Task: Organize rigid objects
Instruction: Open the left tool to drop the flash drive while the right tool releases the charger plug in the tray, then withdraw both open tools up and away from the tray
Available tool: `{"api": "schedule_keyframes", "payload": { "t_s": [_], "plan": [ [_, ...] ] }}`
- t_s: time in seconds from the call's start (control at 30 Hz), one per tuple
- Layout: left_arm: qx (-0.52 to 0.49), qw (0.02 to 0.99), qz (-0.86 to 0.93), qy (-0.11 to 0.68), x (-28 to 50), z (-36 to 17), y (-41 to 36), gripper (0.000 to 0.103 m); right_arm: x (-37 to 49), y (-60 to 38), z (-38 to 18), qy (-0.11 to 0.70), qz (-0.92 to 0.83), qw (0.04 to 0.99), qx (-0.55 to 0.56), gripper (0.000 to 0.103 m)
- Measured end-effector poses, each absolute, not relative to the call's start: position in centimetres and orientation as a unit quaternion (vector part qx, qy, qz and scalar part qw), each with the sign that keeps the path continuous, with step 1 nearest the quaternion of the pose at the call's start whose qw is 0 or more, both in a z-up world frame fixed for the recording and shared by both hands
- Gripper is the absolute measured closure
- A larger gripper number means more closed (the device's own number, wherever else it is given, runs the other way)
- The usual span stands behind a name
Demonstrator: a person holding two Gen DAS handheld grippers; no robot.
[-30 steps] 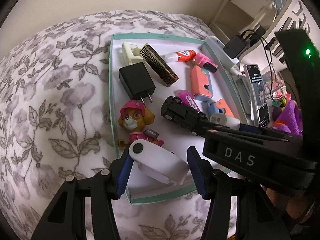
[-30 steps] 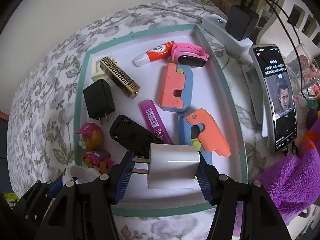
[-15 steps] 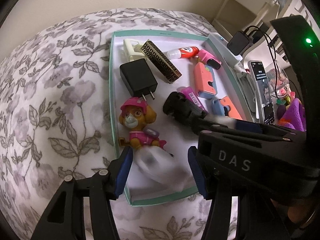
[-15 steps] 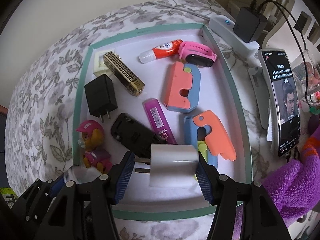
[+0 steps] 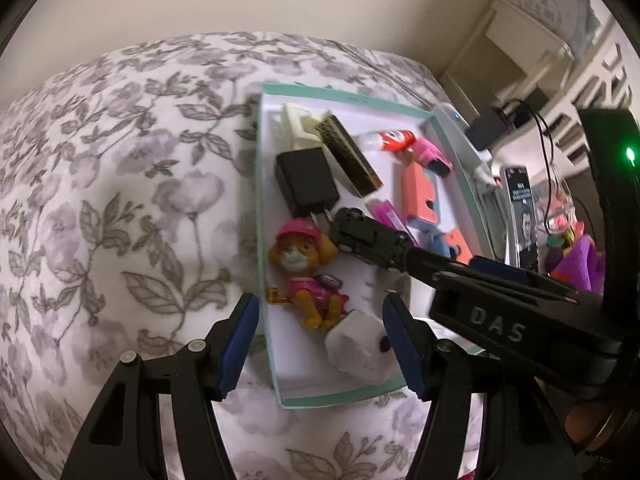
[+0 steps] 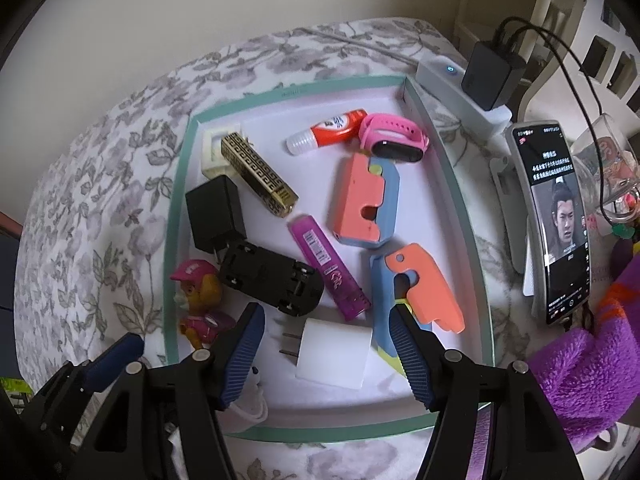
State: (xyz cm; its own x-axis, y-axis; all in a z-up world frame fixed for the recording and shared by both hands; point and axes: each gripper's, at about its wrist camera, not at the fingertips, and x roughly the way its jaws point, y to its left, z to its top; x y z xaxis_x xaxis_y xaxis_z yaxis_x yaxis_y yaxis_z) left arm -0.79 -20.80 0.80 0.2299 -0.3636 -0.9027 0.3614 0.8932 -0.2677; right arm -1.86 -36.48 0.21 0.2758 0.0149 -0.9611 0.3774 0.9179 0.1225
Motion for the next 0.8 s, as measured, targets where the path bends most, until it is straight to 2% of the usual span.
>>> {"api": "schedule_keyframes", "payload": {
  "t_s": [0.43, 0.47, 0.5, 0.53, 0.73, 0.8],
  "plan": [
    [-0.010, 0.806, -0.143, 0.575, 0.8, 0.7, -17.4, 0.037, -1.8, -35.7, 0.7, 0.585, -0.105, 0.789, 0.156, 0.034],
    [-0.012, 0.807, -0.136, 0.574, 0.8, 0.7, -17.1, 0.034, -1.8, -35.5, 0.7, 0.585, -0.104, 0.790, 0.152, 0.033],
    [-0.013, 0.809, -0.130, 0.573, 0.9, 0.7, -16.8, 0.021, -1.8, -35.3, 0.7, 0.584, -0.102, 0.791, 0.148, 0.031],
    [-0.014, 0.812, -0.121, 0.570, 1.0, 0.8, -16.3, 0.015, -1.8, -35.2, 0.7, 0.584, -0.101, 0.793, 0.145, 0.030],
    [-0.020, 0.825, -0.092, 0.558, 1.2, 1.2, -14.4, 0.012, -2.1, -34.5, 0.8, 0.581, -0.096, 0.797, 0.133, 0.024],
    [-0.017, 0.829, -0.083, 0.553, 1.2, 1.3, -13.9, 0.006, -2.3, -34.3, 0.8, 0.580, -0.095, 0.799, 0.132, 0.021]
  ]
}}
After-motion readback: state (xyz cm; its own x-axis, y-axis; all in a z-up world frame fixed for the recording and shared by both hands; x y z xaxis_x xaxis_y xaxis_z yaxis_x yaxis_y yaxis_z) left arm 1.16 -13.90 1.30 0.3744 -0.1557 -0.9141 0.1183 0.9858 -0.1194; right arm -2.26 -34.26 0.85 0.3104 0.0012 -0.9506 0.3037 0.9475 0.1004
